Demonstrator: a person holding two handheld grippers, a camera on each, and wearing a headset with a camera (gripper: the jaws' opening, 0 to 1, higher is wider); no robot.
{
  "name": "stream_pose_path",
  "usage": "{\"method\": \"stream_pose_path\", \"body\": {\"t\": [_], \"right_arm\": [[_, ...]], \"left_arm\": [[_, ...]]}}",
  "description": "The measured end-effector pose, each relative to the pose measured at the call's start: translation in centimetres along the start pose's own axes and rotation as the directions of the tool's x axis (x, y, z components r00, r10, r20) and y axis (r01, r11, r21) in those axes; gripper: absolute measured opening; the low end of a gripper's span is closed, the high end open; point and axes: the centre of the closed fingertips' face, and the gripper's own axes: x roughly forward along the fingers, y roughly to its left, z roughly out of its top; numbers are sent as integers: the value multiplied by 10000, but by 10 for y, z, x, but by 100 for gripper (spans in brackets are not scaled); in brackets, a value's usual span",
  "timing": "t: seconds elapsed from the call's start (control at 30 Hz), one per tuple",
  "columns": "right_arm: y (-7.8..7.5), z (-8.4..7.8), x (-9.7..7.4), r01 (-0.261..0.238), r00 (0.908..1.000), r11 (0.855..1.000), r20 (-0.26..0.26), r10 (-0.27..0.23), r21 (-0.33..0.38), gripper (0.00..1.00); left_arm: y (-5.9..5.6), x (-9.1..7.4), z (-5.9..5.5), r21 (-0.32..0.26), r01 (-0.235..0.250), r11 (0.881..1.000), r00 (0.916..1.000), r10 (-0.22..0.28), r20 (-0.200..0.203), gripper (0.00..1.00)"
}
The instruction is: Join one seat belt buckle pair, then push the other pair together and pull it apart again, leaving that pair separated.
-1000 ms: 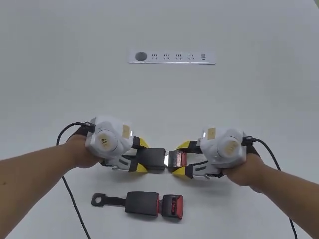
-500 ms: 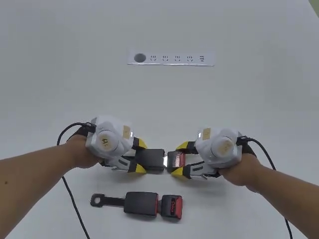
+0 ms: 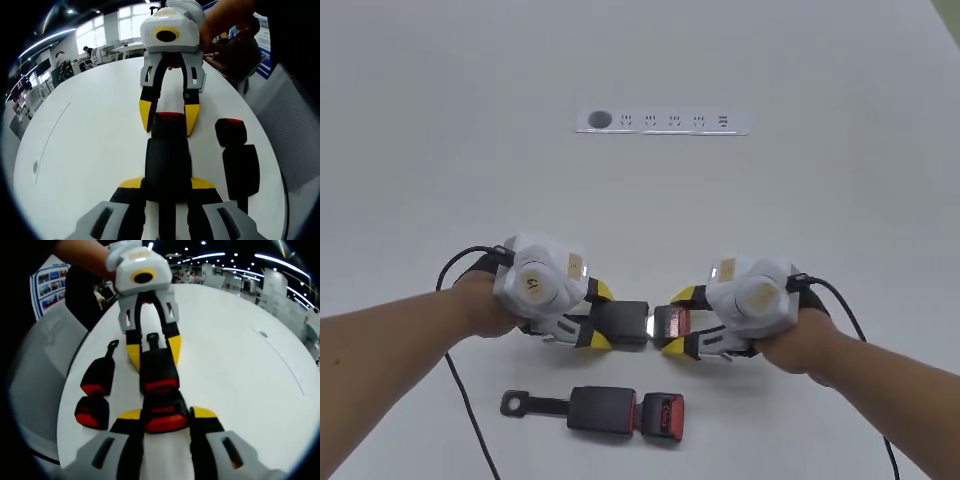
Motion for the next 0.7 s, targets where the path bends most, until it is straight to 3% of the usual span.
{"method": "stream_pose_path", "body": {"t": [0.7], "right_arm": [[0,-1,-1,-10,10000,10000,12,10,-23,35]], "left_arm": [[2,1,-3,-184,-73,9998,10000,74,36,33]]}}
